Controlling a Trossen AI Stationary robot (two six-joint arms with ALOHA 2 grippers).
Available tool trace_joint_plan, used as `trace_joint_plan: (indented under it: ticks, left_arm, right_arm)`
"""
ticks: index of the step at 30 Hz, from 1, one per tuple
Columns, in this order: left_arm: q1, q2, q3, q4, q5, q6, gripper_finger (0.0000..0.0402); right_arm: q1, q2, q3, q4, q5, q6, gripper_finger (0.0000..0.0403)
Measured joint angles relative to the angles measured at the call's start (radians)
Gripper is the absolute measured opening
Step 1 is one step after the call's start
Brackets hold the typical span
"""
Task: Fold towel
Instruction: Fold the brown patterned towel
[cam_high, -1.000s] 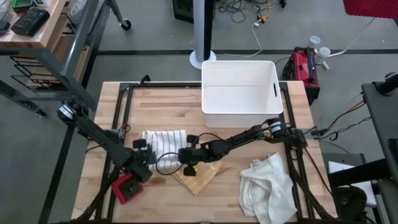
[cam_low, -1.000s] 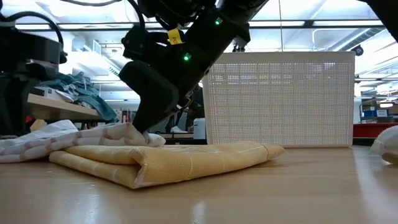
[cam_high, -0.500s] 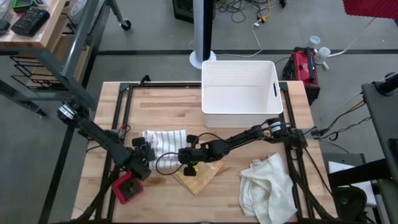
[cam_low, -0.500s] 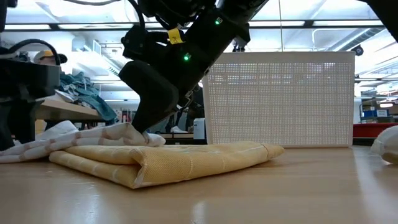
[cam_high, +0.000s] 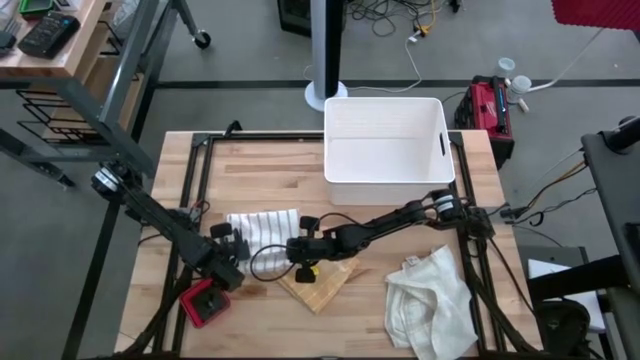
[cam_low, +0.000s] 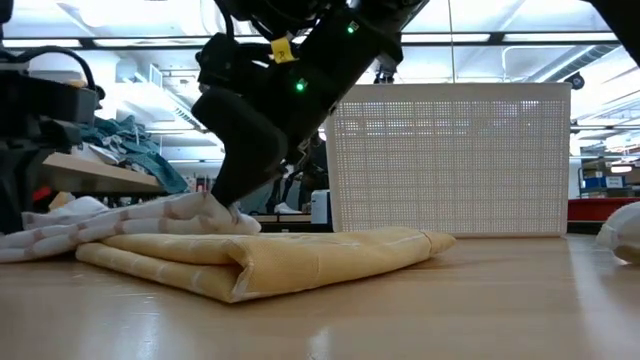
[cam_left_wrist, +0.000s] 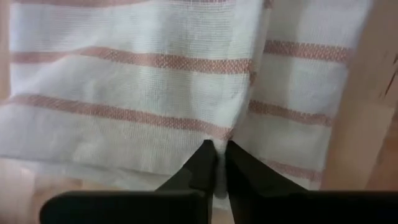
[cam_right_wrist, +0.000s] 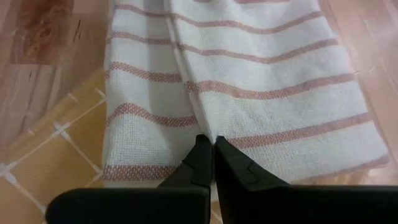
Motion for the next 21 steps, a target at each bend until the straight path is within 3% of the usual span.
trace_joint_plan:
  ticks: [11,21]
  left_arm:
    - [-0.018,0.0,0.143,-0.245,0.011,-0.049,0.0004]
    - [-0.123,-0.001,0.249,-0.259,0.054,-0.212,0.0001]
  right_arm:
    - [0.0,-0.022,0.0,-0.023,0.002,0.001,0.0]
    - [0.011,-0.026,0.0,-0.039,0.0,-0.001,0.0]
